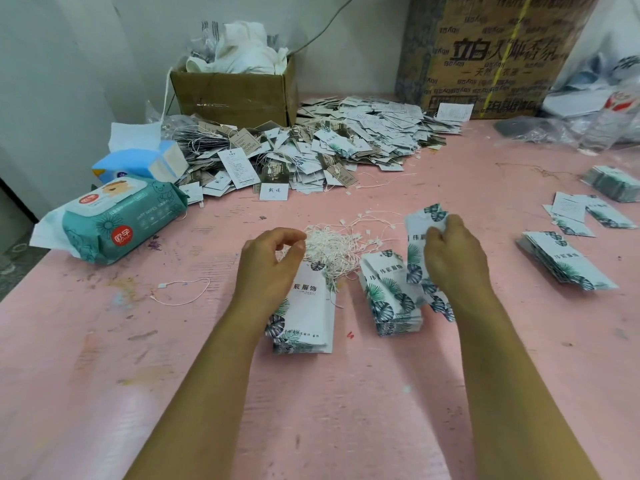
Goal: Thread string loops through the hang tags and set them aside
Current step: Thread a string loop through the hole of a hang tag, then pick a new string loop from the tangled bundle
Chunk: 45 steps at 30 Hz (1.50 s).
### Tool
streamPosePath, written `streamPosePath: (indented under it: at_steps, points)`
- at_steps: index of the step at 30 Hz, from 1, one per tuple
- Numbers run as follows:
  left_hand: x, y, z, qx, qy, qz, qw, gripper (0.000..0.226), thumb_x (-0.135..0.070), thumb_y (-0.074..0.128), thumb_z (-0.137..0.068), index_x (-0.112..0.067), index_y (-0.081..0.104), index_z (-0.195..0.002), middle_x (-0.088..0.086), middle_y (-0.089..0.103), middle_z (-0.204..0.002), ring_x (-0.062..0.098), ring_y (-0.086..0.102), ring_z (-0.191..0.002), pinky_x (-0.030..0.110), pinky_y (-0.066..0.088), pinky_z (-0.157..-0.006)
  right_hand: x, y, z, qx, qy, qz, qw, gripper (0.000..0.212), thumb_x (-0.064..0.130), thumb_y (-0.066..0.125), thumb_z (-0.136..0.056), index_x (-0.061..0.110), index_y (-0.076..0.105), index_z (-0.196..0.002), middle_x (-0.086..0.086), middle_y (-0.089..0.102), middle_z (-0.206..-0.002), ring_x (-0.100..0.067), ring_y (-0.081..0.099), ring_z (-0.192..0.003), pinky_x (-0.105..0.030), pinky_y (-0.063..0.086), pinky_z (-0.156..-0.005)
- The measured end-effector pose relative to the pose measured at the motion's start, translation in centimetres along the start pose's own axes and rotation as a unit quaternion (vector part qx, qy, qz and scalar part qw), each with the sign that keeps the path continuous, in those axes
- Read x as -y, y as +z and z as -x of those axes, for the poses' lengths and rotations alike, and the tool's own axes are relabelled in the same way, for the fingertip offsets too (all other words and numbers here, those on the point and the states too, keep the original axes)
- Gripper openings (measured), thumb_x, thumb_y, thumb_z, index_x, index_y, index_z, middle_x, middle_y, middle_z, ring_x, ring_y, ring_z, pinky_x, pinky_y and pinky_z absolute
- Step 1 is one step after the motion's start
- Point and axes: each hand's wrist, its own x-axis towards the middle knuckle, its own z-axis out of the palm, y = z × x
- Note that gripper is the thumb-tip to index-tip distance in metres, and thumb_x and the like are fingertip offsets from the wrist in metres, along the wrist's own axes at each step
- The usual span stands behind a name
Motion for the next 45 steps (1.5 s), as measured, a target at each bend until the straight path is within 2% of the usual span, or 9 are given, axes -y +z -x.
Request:
streamPosePath:
  at_steps: [3, 7, 16, 21, 25, 30, 35, 39, 45]
  points:
    - [0.4, 0.3, -0.1, 0.027, -0.005, -0.048, 0.998, 0.015, -0.020, 0.058, -0.090, -0.021, 0.066, -0.103, -0.004, 0.064, -0.107, 0.018, 0.051, -0.107, 0.032, 0.039, -0.093, -0.7, -0.4, -0.6, 0.015, 0.047, -0.052, 0.997, 0.024, 0.017, 0.036, -0.096, 0.000, 0.045, -0.111, -0.011, 0.046, -0.094, -0.028, 0.046, -0.087, -0.032, 0.029, -0.070]
    - [0.5, 0.5, 0.0, 0.038, -0.005, -0.064, 0.997, 0.019, -0.023, 0.057, -0.091, -0.021, 0.064, -0.108, 0.001, 0.061, -0.117, 0.024, 0.047, -0.114, 0.040, 0.037, -0.099, -1.4, -1.2, -1.3, 0.018, 0.110, -0.201, 0.973, 0.015, 0.017, 0.040, -0.091, 0.013, 0.042, -0.078, -0.007, 0.045, -0.079, -0.024, 0.046, -0.079, -0.032, 0.031, -0.066]
    - [1.3, 0.4, -0.2, 0.076, -0.072, -0.062, 0.993, 0.031, -0.041, 0.042, -0.096, -0.024, 0.066, -0.109, -0.001, 0.064, -0.115, 0.028, 0.046, -0.120, 0.042, 0.035, -0.104, -2.2, -1.8, -1.0, 0.082, 0.131, -0.004, 0.988, 0.029, 0.029, 0.033, -0.078, 0.005, 0.044, -0.091, -0.014, 0.045, -0.090, -0.030, 0.043, -0.088, -0.036, 0.032, -0.077]
    - [1.4, 0.4, -0.2, 0.072, -0.077, -0.016, 0.994, 0.025, -0.036, 0.048, -0.094, -0.024, 0.067, -0.105, -0.007, 0.066, -0.100, 0.015, 0.057, -0.099, 0.026, 0.038, -0.078, -2.3, -0.6, -1.0, 0.176, 0.128, 0.021, 0.976, 0.009, 0.016, 0.044, -0.085, 0.009, 0.046, -0.081, -0.011, 0.049, -0.082, -0.029, 0.048, -0.086, -0.035, 0.034, -0.079]
    - [1.6, 0.4, -0.2, 0.078, -0.083, -0.003, 0.993, 0.017, -0.031, 0.052, -0.092, -0.026, 0.067, -0.099, -0.008, 0.066, -0.096, 0.013, 0.059, -0.092, 0.026, 0.042, -0.076, -2.2, -0.1, -0.7, 0.190, 0.112, 0.022, 0.975, 0.014, 0.021, 0.049, -0.085, 0.007, 0.049, -0.083, -0.009, 0.051, -0.077, -0.026, 0.052, -0.084, -0.035, 0.036, -0.079]
    - [1.8, 0.5, -0.4, 0.077, -0.078, -0.017, 0.994, 0.012, -0.033, 0.053, -0.092, -0.027, 0.064, -0.095, -0.011, 0.061, -0.090, 0.017, 0.057, -0.095, 0.028, 0.042, -0.079, -2.0, 0.1, -0.6, 0.196, 0.117, 0.085, 0.970, 0.039, 0.035, 0.057, -0.085, 0.009, 0.047, -0.112, -0.011, 0.055, -0.104, -0.032, 0.052, -0.103, -0.043, 0.039, -0.096]
    - [1.6, 0.5, -0.2, 0.088, -0.088, -0.027, 0.992, 0.013, -0.036, 0.054, -0.091, -0.029, 0.063, -0.094, -0.012, 0.060, -0.089, 0.021, 0.057, -0.102, 0.037, 0.044, -0.091, -1.6, 0.0, -0.3, 0.152, 0.000, 0.172, 0.973, 0.066, 0.041, 0.061, -0.085, 0.032, 0.026, -0.140, -0.010, 0.031, -0.134, -0.030, 0.027, -0.120, -0.040, 0.025, -0.093]
    - [1.3, 0.5, -0.2, 0.072, -0.094, -0.009, 0.993, 0.015, -0.028, 0.055, -0.091, -0.023, 0.068, -0.095, -0.004, 0.067, -0.094, 0.018, 0.061, -0.091, 0.033, 0.046, -0.081, -1.6, 0.1, -0.2, 0.207, -0.097, 0.131, 0.965, 0.047, 0.031, 0.053, -0.093, 0.051, 0.036, -0.132, 0.000, 0.034, -0.134, -0.020, 0.027, -0.117, -0.030, 0.018, -0.082]
    - [0.8, 0.4, 0.0, 0.043, -0.073, 0.027, 0.996, 0.016, -0.019, 0.055, -0.091, -0.019, 0.071, -0.095, -0.002, 0.068, -0.095, 0.013, 0.060, -0.088, 0.027, 0.045, -0.076, -2.0, 1.0, -0.6, 0.228, -0.085, 0.111, 0.964, 0.035, 0.021, 0.042, -0.097, 0.048, 0.050, -0.118, 0.003, 0.038, -0.130, -0.017, 0.026, -0.118, -0.030, 0.013, -0.079]
